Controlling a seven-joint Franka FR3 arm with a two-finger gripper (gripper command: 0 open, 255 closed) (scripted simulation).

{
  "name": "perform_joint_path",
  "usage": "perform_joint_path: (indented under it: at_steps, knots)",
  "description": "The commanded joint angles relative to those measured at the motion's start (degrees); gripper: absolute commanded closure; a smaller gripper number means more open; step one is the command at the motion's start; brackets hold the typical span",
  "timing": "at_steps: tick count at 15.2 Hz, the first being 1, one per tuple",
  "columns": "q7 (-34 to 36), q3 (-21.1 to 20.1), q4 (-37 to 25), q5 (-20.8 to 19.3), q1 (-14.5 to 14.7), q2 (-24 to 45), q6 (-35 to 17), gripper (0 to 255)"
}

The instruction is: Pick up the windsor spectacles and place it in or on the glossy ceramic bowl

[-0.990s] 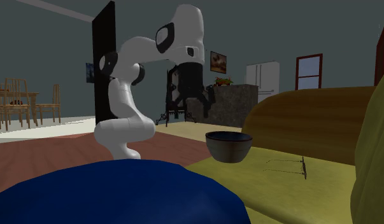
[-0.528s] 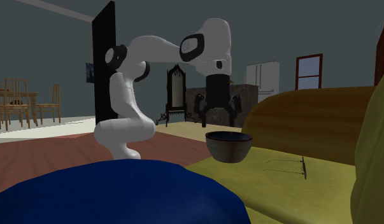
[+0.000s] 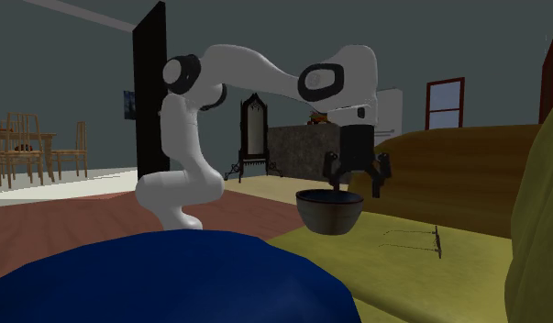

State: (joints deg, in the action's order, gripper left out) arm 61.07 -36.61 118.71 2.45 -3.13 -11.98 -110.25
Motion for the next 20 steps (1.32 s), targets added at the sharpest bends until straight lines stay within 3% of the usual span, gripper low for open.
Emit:
perform_joint_path:
  at_steps: [1,6,14,20]
  knots:
    - [5.4,-2.5,-3.5,-3.0,-0.4,5.1,-0.4,0]
    - [19.3,-6.0,-14.3,-13.4,2.2,20.2,0.6,0]
    - [33.7,-1.8,-38.8,-26.3,15.6,43.6,7.8,0]
    - [34.3,-1.2,-35.2,-27.0,15.1,44.3,3.8,0]
